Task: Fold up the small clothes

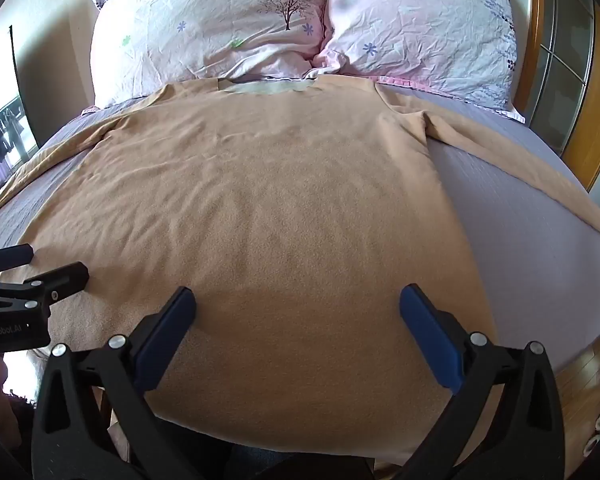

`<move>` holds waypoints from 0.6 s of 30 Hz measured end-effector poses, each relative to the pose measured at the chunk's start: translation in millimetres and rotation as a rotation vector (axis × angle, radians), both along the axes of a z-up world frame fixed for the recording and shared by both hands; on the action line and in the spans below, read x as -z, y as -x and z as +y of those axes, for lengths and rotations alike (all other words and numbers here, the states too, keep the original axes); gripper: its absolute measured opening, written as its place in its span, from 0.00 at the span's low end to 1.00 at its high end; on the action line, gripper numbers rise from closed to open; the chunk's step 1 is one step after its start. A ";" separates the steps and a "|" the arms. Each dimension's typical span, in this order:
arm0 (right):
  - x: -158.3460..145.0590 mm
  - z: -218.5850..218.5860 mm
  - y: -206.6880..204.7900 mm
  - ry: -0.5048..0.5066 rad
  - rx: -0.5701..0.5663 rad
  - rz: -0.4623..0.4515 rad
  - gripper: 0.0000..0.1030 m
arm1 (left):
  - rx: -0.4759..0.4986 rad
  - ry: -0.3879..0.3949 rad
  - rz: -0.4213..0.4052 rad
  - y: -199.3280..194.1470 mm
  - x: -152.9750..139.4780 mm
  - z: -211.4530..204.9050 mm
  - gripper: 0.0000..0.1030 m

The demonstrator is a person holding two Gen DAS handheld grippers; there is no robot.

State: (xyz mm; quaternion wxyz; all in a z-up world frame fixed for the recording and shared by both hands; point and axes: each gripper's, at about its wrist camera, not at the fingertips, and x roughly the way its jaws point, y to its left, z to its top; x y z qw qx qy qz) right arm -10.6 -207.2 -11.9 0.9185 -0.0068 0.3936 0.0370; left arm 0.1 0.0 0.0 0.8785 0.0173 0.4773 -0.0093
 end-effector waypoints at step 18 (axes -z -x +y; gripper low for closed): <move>-0.6 -0.6 1.8 0.000 -0.001 -0.003 0.98 | 0.000 0.000 -0.004 0.0 -0.2 0.0 0.99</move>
